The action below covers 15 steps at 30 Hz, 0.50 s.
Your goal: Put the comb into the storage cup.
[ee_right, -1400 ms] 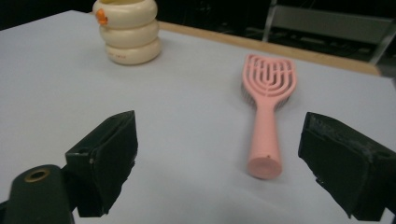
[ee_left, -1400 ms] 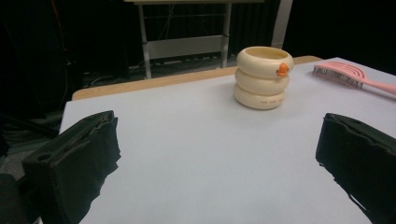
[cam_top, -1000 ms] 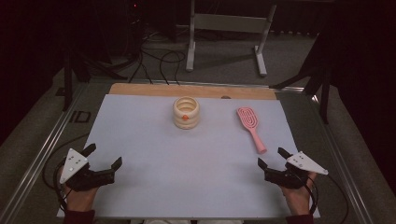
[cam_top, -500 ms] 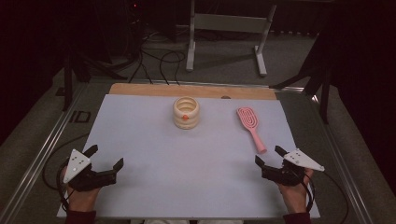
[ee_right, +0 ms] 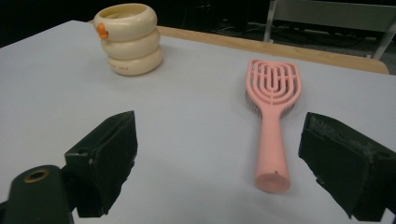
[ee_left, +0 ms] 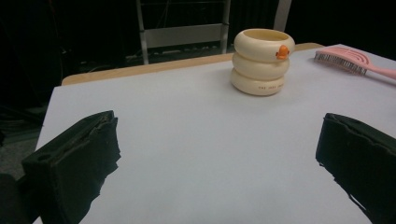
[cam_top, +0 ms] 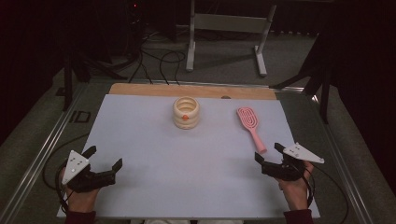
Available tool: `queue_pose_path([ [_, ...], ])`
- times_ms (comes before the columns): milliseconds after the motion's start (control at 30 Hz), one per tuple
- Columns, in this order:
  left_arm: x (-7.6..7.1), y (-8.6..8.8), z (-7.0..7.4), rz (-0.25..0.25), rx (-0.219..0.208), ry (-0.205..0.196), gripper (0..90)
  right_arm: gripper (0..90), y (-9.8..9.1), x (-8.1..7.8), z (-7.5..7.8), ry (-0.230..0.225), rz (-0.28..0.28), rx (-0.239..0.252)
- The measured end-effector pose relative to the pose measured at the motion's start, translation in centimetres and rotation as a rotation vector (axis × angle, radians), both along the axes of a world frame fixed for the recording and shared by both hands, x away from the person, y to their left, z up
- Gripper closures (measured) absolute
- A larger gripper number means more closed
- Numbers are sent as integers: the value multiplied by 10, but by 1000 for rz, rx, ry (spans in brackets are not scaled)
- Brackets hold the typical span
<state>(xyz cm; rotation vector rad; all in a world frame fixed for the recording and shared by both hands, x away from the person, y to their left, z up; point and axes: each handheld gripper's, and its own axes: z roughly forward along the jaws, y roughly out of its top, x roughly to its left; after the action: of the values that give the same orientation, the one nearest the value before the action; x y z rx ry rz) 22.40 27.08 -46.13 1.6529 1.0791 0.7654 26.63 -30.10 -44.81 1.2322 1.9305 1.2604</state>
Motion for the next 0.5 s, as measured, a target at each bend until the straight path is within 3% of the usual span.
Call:
queue_pose_path([
  [133, -1, 2, -1, 11, -4, -3, 0, 111, 7, 8, 12, -15, 8, -29],
  [500, -1, 4, 0, 13, -9, -5, 0, 90, 16, 31, 30, 17, 37, -80],
])
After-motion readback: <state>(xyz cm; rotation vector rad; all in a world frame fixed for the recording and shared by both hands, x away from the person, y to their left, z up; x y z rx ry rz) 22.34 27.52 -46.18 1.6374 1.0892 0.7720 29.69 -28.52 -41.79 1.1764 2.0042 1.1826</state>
